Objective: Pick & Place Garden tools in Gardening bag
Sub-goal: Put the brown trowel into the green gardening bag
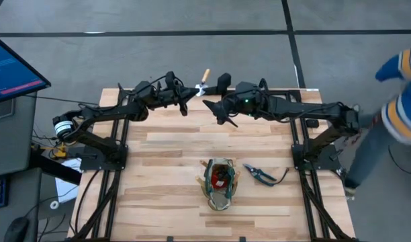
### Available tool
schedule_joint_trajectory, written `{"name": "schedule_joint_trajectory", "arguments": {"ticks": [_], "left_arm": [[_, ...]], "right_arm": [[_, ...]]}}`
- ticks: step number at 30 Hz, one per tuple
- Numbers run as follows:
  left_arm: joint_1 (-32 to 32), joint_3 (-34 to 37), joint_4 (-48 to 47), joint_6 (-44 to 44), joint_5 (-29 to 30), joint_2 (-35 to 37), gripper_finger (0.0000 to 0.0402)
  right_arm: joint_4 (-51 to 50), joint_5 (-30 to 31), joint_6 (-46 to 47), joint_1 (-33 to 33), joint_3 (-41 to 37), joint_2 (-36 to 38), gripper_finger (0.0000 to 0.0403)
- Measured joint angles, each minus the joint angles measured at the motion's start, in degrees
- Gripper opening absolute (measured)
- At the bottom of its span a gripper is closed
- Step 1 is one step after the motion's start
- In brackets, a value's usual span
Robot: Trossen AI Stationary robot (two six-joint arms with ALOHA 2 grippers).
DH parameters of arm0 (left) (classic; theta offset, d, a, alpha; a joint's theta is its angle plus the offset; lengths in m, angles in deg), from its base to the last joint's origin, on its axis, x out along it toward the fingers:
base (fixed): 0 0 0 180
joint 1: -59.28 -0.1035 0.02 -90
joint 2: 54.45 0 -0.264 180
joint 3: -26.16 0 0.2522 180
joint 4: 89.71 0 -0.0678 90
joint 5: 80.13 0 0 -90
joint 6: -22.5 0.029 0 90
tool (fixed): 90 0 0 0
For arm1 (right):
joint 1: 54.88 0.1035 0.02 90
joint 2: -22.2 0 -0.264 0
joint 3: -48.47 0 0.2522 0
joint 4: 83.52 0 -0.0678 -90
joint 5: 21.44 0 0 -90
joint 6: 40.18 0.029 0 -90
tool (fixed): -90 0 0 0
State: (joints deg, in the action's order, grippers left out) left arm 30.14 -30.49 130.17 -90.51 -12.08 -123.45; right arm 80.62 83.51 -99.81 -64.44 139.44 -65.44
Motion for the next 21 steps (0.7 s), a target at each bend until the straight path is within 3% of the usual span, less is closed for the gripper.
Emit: {"name": "schedule_joint_trajectory", "arguments": {"ticks": [9,21], "left_arm": [[0.7,0.0,-1.0,0.0,0.1,0.0,0.0002],[0.7,0.0,-1.2,0.0,1.5,0.0,0.0002]], "right_arm": [[2.6,3.1,-0.5,0.0,-0.2,-1.7,0.0184],[2.5,6.2,-2.6,0.6,-0.2,-1.5,0.0013]]}}
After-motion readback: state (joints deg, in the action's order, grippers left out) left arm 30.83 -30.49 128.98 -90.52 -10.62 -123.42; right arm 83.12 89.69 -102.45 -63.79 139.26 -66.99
